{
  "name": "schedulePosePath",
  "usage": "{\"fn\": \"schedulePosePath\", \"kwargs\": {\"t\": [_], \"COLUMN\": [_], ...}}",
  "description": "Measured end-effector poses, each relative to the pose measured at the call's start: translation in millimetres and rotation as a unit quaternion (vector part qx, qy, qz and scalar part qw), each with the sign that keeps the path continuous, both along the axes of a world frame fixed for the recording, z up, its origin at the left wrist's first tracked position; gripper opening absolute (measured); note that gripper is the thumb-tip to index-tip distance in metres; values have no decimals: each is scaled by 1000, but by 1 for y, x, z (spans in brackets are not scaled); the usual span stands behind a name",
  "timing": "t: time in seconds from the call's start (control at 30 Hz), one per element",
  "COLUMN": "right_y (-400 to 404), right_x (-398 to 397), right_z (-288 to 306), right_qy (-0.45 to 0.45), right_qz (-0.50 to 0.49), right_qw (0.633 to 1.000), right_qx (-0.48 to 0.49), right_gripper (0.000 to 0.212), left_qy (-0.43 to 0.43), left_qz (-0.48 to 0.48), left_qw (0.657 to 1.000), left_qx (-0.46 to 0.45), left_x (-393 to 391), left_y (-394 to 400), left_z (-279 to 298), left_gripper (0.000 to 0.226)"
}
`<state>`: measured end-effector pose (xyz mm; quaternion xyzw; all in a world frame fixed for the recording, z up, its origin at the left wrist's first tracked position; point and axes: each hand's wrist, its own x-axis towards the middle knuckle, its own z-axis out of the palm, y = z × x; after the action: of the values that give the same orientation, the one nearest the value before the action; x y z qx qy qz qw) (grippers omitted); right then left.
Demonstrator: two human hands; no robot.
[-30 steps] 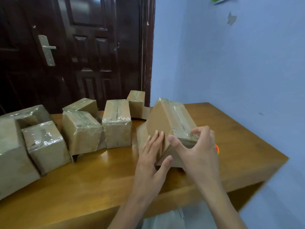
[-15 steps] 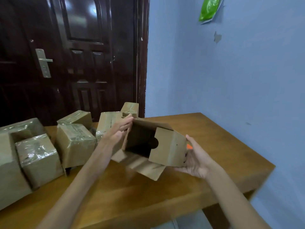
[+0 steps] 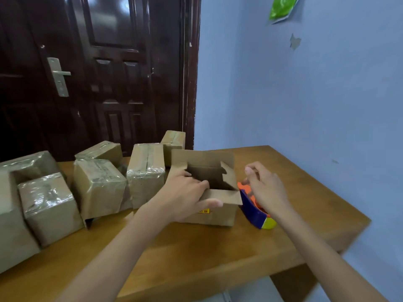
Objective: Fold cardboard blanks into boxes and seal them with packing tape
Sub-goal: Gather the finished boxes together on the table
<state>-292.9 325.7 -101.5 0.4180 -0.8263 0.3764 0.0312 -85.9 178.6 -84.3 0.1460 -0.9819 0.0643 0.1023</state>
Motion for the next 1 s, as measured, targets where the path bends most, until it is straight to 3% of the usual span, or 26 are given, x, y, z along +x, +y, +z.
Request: {"fn": "schedulePosePath", "kwargs": {"t": [0.13,0.27,0.43,0.53,0.6,0.67,0.73,0.8,1.0], "right_y": [3,-19,-30,-34,-40,-51,-67,-84,-96], "right_x": [18,9,-3,-4,-2,6,20,36,55], "right_z": [14,9,7,10,18,27,35,43,44], "right_qy": [-17,115,144,157,181,210,243,257,262], "right_qz": [104,139,149,137,124,117,122,136,163], "right_qw": [994,970,963,962,961,959,951,941,929], "right_qx": [-28,161,170,175,169,148,147,170,202], "right_gripper": [41,46,38,36,35,34,35,37,41], "left_qy": [-27,-14,7,130,219,178,68,25,26], "left_qz": [42,77,45,45,175,328,397,412,432], "left_qw": [997,996,996,985,957,924,905,890,865], "left_qx": [-63,-47,75,102,71,79,135,193,255], "left_x": [-37,-59,-50,-18,6,18,15,6,-13], "left_y": [-7,-10,-24,-39,-68,-100,-122,-133,-159], "left_z": [8,6,7,41,57,57,47,36,31], "left_gripper": [85,61,77,66,58,66,77,88,114]}}
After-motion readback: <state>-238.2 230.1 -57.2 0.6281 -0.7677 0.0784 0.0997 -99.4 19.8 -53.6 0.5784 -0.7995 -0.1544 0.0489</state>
